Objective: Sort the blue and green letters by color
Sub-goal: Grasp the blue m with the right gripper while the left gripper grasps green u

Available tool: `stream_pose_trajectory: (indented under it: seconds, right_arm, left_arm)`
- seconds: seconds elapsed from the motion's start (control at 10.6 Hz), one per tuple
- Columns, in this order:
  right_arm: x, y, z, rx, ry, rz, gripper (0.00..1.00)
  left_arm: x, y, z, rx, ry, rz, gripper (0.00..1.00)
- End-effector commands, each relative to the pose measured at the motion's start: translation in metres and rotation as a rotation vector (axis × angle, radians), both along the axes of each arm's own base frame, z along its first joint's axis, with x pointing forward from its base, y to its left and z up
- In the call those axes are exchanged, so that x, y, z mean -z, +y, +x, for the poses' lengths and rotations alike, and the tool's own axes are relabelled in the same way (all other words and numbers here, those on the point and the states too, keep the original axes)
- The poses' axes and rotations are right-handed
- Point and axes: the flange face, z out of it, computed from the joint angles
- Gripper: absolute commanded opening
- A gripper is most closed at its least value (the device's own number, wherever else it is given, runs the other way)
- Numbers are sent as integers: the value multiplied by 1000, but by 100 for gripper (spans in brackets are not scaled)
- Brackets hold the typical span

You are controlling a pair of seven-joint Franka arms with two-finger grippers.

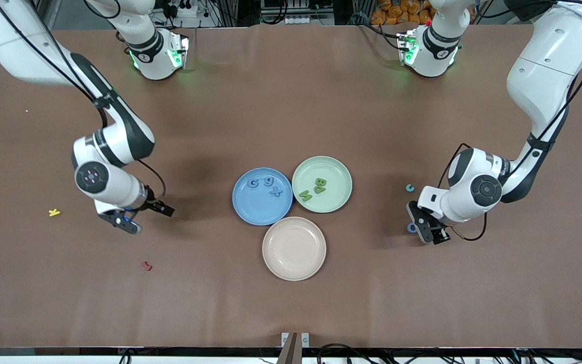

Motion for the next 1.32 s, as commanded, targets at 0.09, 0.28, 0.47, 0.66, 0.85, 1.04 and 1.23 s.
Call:
stream_pose_trajectory:
  seconds: [0.09, 0.28, 0.47, 0.66, 0.85, 1.04, 1.23]
  right_arm:
    - [19, -157, -64, 43, -41, -7, 100]
    - [18, -219, -78, -15, -46, 0, 100]
    - [18, -252, -89, -31, -41, 2, 100]
    - [24, -262, -93, -50, -36, 3, 100]
    - [28, -267, -93, -71, -67, -3, 100]
    - [37, -273, -97, -83, -61, -3, 100]
    - [44, -277, -100, -74, -63, 9, 100]
  left_arm:
    - [4, -2, 4, 30, -26, -11, 31]
    - [-1, -1, 5, 25, -34, -9, 0]
    - [-26, -3, 13, 10, -73, -13, 0]
    - [-59, -21, 20, -40, -104, -61, 0]
    - [-76, -32, 19, -113, -98, -108, 0]
    - [-89, -60, 13, -189, -73, -156, 0]
    - [-108, -103, -4, -321, -12, -172, 0]
